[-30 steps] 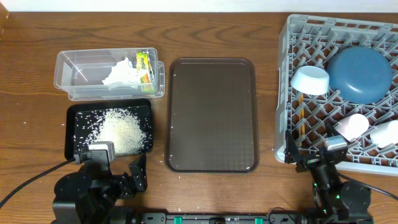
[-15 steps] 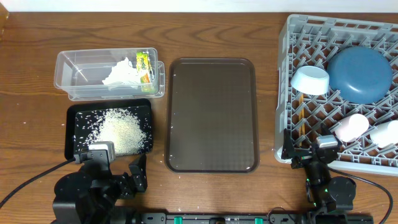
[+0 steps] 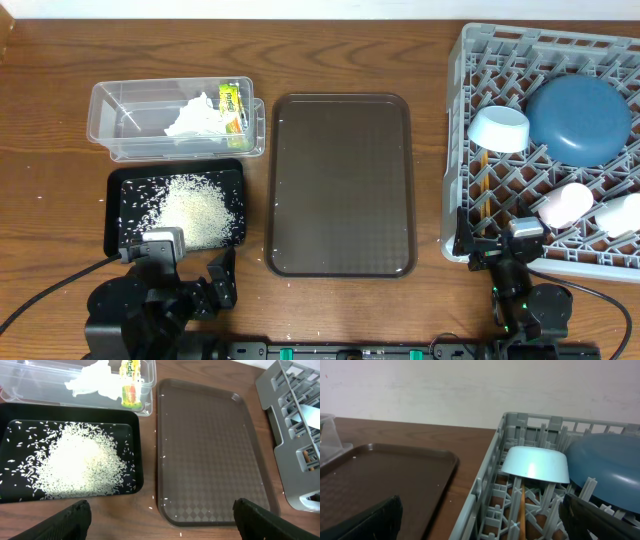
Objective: Sort waste into correct bins and load items into the dishwasher rack
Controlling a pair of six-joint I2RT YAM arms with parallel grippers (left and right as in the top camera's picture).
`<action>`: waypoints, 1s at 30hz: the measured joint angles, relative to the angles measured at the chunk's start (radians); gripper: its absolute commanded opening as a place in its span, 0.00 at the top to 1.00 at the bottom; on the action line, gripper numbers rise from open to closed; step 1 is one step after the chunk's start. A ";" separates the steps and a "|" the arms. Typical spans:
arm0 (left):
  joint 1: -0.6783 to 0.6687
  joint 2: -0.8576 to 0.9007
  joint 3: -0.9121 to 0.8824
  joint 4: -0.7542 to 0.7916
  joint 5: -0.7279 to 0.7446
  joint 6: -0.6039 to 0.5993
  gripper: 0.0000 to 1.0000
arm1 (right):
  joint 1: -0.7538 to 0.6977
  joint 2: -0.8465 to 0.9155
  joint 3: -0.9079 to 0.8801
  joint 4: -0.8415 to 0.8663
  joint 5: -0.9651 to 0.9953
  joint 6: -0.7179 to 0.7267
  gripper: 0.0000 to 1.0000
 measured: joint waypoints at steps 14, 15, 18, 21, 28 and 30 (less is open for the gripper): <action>0.000 0.000 0.000 0.000 0.000 0.000 0.07 | 0.000 0.000 0.000 0.000 0.000 0.000 0.01; 0.000 0.000 0.000 -0.001 0.000 0.000 0.07 | 0.000 0.000 0.000 0.000 0.000 0.000 0.01; 0.000 -0.006 -0.006 0.004 -0.008 0.000 0.07 | 0.000 0.000 0.000 0.000 0.000 0.000 0.01; 0.000 -0.057 -0.070 0.093 -0.026 0.001 0.07 | 0.000 0.000 0.000 0.000 0.001 0.000 0.01; 0.000 -0.269 -0.422 0.434 -0.037 0.002 0.07 | 0.000 0.000 0.000 -0.001 0.004 0.000 0.01; 0.000 -0.308 -0.514 0.544 -0.037 0.001 0.07 | 0.000 0.000 0.000 -0.001 0.004 0.000 0.01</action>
